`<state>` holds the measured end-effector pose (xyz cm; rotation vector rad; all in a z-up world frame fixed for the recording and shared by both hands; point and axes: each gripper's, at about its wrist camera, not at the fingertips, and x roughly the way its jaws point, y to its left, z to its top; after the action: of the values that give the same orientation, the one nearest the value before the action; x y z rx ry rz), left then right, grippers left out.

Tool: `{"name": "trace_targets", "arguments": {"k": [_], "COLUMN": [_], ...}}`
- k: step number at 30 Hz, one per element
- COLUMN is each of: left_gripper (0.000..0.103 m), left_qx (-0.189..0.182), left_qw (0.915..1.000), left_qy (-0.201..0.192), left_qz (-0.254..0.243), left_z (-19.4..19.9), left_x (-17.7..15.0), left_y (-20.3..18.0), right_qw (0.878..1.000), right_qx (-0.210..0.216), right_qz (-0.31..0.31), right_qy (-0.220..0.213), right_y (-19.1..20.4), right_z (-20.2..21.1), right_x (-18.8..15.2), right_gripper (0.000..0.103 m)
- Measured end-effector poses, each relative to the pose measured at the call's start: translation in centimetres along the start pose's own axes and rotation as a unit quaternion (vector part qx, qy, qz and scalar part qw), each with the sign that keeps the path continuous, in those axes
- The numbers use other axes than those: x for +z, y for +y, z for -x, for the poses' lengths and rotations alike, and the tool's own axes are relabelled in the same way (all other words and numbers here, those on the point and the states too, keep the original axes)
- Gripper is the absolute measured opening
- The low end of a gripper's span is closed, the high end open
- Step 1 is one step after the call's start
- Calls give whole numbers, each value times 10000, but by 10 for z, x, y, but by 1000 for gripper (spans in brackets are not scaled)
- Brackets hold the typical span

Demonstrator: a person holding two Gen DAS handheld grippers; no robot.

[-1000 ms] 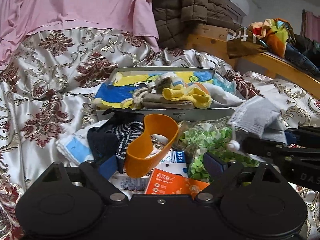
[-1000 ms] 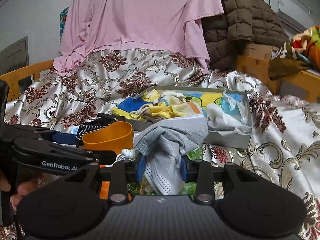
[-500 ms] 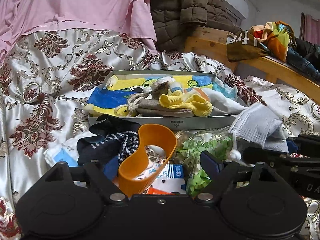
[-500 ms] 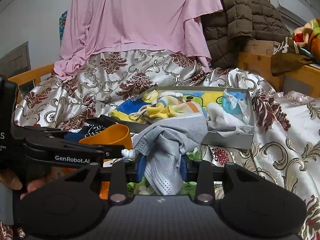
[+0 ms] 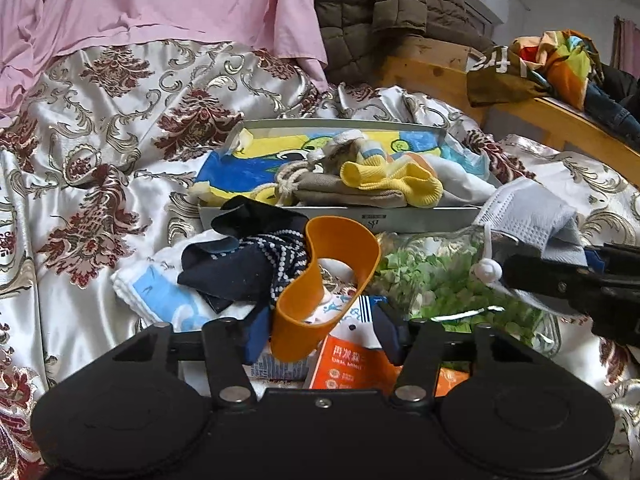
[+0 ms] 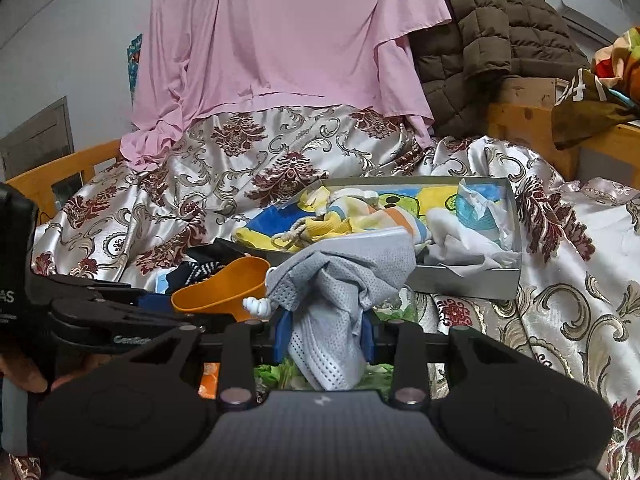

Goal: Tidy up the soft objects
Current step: 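Grasp the orange silicone cup with the left tool while the right tool lifts the grey mask, then lift the orange cup with the left tool while the right tool holds the mask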

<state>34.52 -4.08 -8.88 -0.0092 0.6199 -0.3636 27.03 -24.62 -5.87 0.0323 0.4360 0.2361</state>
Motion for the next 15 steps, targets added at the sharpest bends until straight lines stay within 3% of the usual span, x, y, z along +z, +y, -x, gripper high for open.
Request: {"name": "trace_targets", "arguments": {"k": [6, 10, 15], "left_gripper": [36, 30, 30], "left_qx": [313, 447, 669], "left_qw": [9990, 9986, 9957], "left_qy": [107, 96, -27], "left_qz": [-286, -265, -642], "left_z": [-8, -6, 4], "left_x": [2, 2, -4], "left_y": [-11, -14, -31], "right_qw": [10000, 10000, 10000], "right_qx": [-6, 16, 39], "right_qz": [-2, 9, -39], "right_qy": [8, 2, -2], "right_y": [0, 2, 1], "right_z": [-1, -1, 0], "right_x": [-1, -1, -1], "right_gripper": [39, 39, 39]}}
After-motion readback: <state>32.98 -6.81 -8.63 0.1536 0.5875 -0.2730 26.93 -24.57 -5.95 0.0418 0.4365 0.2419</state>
